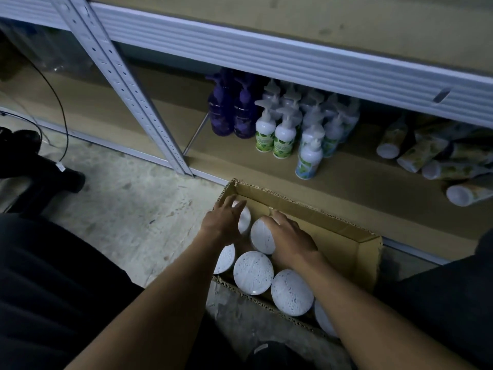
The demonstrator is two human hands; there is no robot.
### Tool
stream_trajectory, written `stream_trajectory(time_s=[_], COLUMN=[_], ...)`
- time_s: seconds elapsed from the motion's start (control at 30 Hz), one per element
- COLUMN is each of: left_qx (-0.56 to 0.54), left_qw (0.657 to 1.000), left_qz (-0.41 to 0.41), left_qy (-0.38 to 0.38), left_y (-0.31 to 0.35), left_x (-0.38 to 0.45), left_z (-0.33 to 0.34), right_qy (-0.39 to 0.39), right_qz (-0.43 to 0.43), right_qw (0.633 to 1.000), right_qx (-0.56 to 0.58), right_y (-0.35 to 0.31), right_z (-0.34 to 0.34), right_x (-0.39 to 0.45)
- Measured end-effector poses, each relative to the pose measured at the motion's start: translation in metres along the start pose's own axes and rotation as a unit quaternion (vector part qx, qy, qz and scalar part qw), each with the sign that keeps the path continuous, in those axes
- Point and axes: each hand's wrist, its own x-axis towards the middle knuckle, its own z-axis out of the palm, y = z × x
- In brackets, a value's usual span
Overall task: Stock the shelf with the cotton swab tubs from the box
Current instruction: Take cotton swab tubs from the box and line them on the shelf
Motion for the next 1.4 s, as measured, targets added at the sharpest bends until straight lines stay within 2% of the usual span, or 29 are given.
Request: stream_trajectory(time_s=[0.3, 0.7, 0.87, 1.07, 1.4], left_qx=[0.028, 0.009, -0.049, -0.078, -0.054], left_qw=[1.000, 0.999, 0.999, 0.996, 0.994], left_qz=[-0.005, 0.008, 0.016, 0.018, 0.038], left_qy=[0.012, 0.033, 0.019, 0.037, 0.089], left_y=[0.001, 0.007, 0.012, 0.018, 0.034], left_x=[0.006, 0.002, -0.006, -0.022, -0.059], left_z=[0.006, -0.004, -0.015, -0.032, -0.079], right_qy=[0.031, 0.025, 0.041, 0.058, 0.068], right_qz=[-0.014, -0.008, 0.001, 0.001, 0.016], right_qw=[0.999, 1.000, 0.999, 0.998, 0.998], right_qx=[-0.010, 0.001, 0.008, 0.009, 0.001], right_y=[-0.004, -0.001, 0.003, 0.003, -0.013], right_z=[0.015, 0.007, -0.005, -0.029, -0.085], right_x=[0.009, 0.002, -0.003, -0.014, -0.055])
